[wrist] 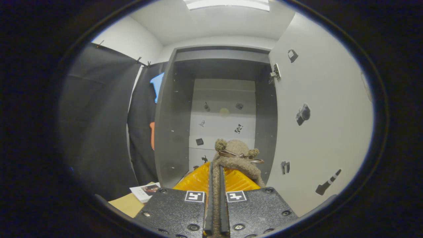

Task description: Open the shoe cabinet door, grab the shoes and put them into the shoe cabinet, then close the shoe cabinet door.

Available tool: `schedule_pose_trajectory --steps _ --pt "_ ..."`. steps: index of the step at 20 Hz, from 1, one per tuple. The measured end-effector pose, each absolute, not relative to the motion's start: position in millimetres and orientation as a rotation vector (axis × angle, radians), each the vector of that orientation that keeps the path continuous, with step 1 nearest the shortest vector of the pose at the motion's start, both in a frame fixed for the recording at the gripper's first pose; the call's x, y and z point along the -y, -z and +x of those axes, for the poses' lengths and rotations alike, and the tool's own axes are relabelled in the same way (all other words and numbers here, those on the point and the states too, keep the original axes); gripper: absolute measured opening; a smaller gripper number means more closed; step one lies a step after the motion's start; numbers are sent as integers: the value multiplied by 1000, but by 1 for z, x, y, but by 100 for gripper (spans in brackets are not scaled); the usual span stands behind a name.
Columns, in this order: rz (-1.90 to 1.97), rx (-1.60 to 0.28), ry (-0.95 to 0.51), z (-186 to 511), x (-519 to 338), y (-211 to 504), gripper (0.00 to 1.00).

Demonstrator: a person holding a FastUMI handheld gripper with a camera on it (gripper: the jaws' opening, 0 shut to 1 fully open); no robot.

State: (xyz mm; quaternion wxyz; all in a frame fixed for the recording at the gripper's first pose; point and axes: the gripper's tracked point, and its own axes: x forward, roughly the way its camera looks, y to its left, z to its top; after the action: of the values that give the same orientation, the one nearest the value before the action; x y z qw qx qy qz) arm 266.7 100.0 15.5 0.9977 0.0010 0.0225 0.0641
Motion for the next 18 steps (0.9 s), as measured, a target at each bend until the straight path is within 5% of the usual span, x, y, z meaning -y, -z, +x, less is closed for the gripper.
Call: schedule_pose_trajectory --steps 18 --pt "-113 -336 -82 507 -78 137 11"
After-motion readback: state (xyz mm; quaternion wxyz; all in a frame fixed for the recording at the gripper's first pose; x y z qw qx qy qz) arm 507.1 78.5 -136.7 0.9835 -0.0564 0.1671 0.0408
